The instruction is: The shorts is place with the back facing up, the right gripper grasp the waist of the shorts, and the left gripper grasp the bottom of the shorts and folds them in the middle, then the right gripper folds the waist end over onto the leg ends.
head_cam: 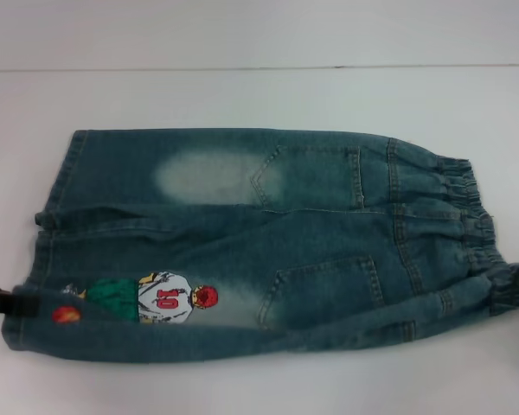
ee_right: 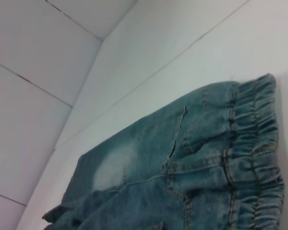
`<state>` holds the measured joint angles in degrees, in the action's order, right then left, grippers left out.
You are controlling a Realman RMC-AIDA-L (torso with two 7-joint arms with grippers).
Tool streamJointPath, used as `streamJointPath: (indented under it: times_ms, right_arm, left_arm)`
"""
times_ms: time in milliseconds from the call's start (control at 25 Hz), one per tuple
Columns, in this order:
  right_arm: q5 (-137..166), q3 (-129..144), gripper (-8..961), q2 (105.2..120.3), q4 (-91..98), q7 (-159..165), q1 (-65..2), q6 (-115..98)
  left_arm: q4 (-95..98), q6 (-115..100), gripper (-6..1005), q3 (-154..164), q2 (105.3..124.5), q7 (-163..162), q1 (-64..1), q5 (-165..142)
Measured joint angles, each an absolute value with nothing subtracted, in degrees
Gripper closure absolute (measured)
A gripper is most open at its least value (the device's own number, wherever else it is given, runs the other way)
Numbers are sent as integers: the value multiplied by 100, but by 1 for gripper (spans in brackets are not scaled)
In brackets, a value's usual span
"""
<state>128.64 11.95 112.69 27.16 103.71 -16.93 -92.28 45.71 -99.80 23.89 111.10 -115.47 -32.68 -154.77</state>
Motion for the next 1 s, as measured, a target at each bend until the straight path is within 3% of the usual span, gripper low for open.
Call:
streamJointPath:
  times_ms: [680, 1000]
  right_arm:
    - [12773, 1245, 918, 11156, 2951, 10300, -2003, -9486]
    - [12774, 1248, 918, 10971, 3157, 10504, -2235, -9563]
  left_arm:
    - [4585, -9707, 979, 1674, 11068, -11473, -3280, -14844]
    - [4544, -9228, 979, 1683, 11116, -11550, -3347, -13909]
